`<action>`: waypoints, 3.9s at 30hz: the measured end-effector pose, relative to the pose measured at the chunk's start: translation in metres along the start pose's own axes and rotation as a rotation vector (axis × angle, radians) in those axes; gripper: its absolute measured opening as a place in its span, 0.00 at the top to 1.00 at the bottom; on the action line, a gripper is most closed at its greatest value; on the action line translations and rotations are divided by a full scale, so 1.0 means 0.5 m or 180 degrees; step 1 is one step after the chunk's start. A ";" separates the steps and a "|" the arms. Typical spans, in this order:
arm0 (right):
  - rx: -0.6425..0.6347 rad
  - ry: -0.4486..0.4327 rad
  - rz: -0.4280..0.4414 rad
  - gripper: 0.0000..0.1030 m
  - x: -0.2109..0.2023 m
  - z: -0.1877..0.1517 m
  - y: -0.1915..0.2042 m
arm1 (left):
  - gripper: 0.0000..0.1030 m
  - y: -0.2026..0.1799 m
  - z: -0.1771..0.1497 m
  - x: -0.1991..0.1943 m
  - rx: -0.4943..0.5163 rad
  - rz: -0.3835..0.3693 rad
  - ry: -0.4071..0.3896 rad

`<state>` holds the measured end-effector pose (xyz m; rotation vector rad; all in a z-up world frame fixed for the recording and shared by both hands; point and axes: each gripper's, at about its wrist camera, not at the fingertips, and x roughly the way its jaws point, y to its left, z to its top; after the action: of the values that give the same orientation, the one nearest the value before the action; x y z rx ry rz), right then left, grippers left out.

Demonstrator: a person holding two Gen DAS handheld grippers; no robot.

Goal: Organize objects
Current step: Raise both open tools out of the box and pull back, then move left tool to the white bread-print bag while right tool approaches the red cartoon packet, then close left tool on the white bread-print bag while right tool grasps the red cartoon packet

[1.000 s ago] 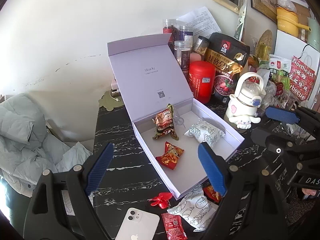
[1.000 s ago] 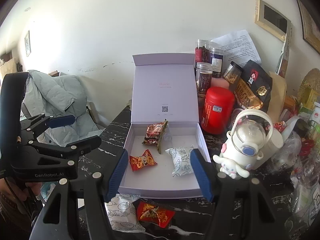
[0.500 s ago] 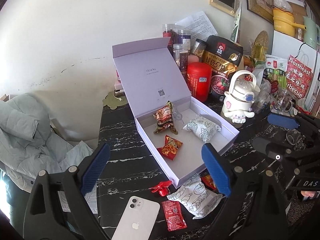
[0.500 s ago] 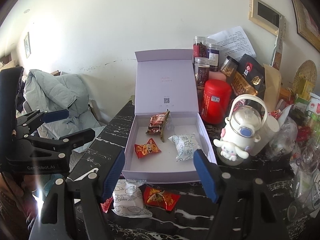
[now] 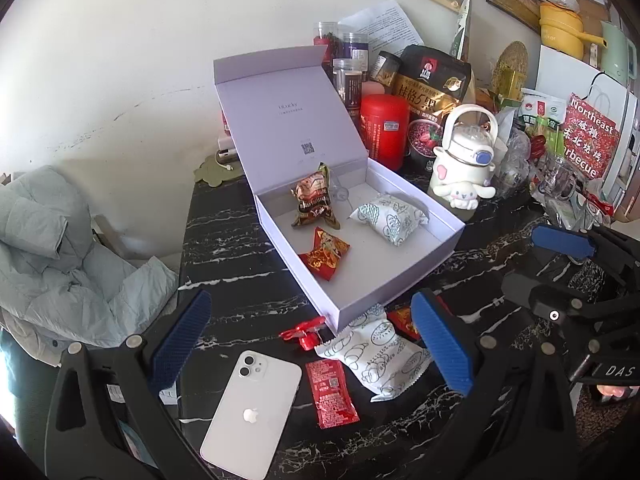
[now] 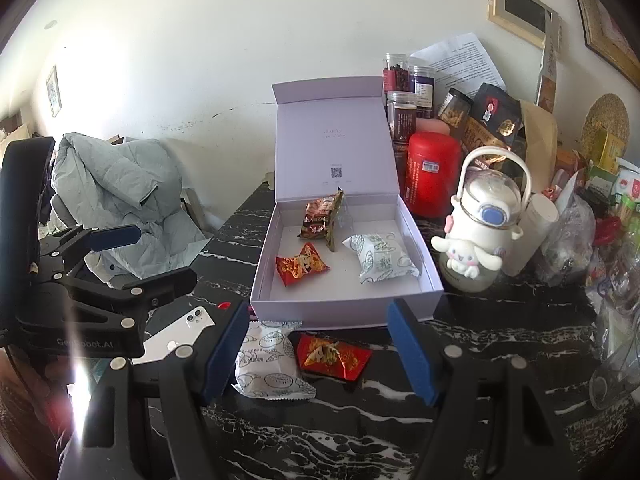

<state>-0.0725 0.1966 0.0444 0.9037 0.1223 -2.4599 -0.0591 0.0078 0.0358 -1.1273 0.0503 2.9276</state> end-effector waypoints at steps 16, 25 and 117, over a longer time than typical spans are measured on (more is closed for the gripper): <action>0.0073 0.0242 0.0164 0.30 0.068 -0.098 0.000 | 0.02 0.000 -0.102 0.048 -0.0163 0.0006 0.0187; 0.0068 0.0339 0.0165 0.30 0.111 -0.142 -0.004 | 0.02 0.013 -0.147 0.089 -0.0346 0.0073 0.0344; 0.0257 0.0592 0.0310 0.25 0.175 -0.201 -0.107 | 0.12 -0.103 -0.152 0.248 0.0017 -0.0559 0.0779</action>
<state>-0.0972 0.2303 -0.0928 1.1457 0.0426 -2.3024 -0.0994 0.0558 -0.1050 -1.4048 -0.0386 2.6234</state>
